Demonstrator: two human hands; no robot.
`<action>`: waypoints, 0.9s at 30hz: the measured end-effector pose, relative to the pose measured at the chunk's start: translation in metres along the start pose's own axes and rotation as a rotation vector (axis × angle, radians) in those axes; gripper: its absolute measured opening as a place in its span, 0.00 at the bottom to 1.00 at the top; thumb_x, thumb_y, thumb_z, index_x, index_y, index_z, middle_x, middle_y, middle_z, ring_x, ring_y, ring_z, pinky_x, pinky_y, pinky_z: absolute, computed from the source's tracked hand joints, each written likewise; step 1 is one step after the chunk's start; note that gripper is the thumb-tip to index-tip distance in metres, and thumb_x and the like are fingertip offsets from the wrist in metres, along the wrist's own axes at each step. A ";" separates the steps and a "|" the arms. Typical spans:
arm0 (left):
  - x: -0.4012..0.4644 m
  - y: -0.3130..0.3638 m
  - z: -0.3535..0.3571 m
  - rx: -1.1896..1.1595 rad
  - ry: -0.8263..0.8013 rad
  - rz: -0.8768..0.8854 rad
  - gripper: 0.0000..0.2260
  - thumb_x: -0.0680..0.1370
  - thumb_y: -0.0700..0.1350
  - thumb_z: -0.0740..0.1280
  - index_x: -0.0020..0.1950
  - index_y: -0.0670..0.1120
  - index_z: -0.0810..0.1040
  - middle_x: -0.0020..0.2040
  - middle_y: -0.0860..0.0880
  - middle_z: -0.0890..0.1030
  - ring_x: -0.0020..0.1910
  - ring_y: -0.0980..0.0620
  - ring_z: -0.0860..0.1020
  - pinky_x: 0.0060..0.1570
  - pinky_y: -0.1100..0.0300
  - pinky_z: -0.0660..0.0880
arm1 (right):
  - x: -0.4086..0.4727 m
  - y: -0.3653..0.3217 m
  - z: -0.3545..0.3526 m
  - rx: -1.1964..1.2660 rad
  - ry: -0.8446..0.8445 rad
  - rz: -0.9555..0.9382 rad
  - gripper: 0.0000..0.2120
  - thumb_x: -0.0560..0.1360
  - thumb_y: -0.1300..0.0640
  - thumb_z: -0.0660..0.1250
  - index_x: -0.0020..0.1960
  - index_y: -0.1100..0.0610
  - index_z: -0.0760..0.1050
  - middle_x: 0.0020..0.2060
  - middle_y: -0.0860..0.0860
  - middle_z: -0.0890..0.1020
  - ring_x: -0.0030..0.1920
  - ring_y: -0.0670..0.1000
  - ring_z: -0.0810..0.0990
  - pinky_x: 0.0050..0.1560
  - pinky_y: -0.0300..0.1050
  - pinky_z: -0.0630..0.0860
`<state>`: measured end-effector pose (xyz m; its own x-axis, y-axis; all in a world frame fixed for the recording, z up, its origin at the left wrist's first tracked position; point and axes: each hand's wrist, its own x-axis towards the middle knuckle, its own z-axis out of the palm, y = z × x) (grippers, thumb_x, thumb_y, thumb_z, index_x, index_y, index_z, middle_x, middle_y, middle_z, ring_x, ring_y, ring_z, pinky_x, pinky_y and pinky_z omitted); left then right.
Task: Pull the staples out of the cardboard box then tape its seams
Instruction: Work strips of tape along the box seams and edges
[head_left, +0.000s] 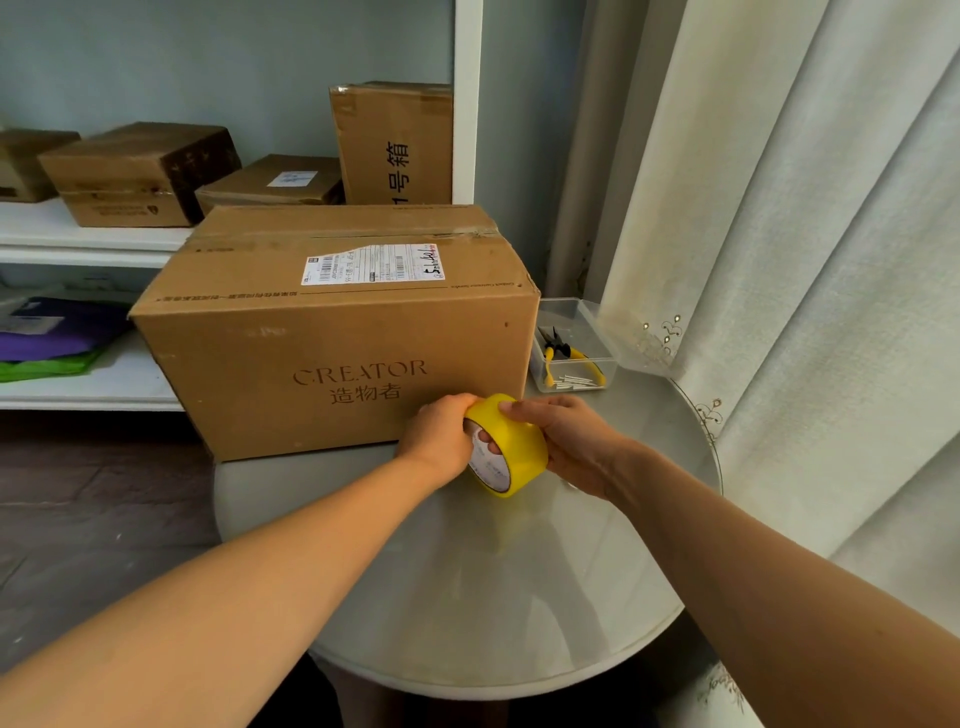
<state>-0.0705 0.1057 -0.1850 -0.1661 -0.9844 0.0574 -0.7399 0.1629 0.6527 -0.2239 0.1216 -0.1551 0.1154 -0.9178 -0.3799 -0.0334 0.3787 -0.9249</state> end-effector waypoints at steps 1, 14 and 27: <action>-0.003 0.003 -0.002 0.060 0.010 0.053 0.20 0.78 0.38 0.59 0.69 0.51 0.71 0.64 0.45 0.77 0.62 0.42 0.74 0.59 0.50 0.72 | 0.001 0.001 -0.001 -0.013 0.035 -0.016 0.17 0.74 0.55 0.70 0.58 0.66 0.77 0.50 0.62 0.83 0.47 0.58 0.83 0.51 0.51 0.81; -0.004 -0.001 0.006 0.051 -0.031 -0.001 0.18 0.79 0.39 0.59 0.68 0.50 0.72 0.63 0.45 0.77 0.61 0.42 0.74 0.57 0.53 0.72 | -0.008 0.008 -0.002 0.056 -0.156 0.048 0.15 0.78 0.65 0.61 0.64 0.68 0.72 0.58 0.63 0.79 0.53 0.58 0.79 0.60 0.52 0.74; 0.001 -0.011 0.009 0.005 -0.024 -0.014 0.18 0.80 0.39 0.59 0.69 0.49 0.72 0.64 0.45 0.77 0.61 0.43 0.75 0.60 0.50 0.73 | -0.008 0.007 -0.002 0.068 -0.179 0.048 0.14 0.78 0.68 0.61 0.62 0.66 0.72 0.58 0.63 0.78 0.54 0.57 0.78 0.60 0.52 0.74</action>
<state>-0.0684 0.1036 -0.1986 -0.1719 -0.9847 0.0300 -0.7452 0.1499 0.6498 -0.2274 0.1311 -0.1588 0.2898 -0.8651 -0.4095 0.0231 0.4340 -0.9006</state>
